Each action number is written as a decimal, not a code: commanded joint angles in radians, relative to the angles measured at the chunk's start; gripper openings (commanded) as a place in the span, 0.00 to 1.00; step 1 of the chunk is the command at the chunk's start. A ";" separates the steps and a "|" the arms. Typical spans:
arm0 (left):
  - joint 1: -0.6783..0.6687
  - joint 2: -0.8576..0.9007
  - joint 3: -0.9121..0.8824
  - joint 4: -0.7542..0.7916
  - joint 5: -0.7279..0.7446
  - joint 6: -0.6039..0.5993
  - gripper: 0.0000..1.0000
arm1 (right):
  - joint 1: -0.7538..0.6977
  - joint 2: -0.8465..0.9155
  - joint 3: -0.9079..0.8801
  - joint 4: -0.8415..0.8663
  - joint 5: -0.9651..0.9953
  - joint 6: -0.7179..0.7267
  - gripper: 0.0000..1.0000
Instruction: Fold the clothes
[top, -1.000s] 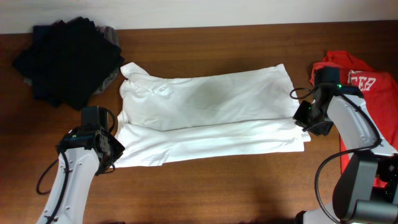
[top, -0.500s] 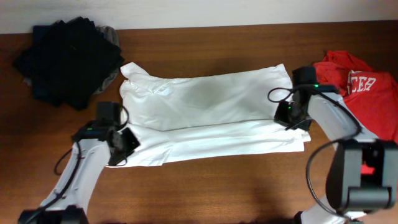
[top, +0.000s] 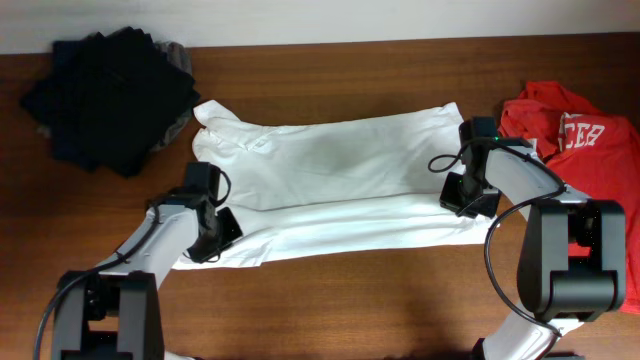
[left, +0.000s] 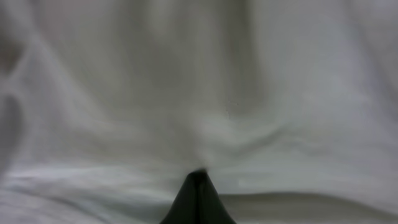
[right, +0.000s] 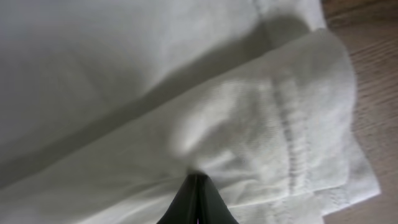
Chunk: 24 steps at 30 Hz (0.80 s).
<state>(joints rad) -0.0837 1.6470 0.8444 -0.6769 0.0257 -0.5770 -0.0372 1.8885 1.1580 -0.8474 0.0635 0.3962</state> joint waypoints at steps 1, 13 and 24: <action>0.052 0.000 -0.002 -0.042 -0.082 -0.040 0.01 | 0.002 0.010 0.007 -0.032 0.054 0.039 0.04; 0.060 -0.305 0.187 -0.254 -0.182 -0.005 0.03 | -0.010 -0.117 0.236 -0.251 0.045 0.065 0.12; 0.060 -0.302 0.328 -0.030 0.195 0.265 0.99 | -0.009 -0.132 0.344 -0.309 -0.140 -0.069 0.98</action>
<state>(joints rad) -0.0257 1.2861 1.0767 -0.7422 0.0826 -0.4644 -0.0422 1.7679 1.4887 -1.1507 0.0090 0.4114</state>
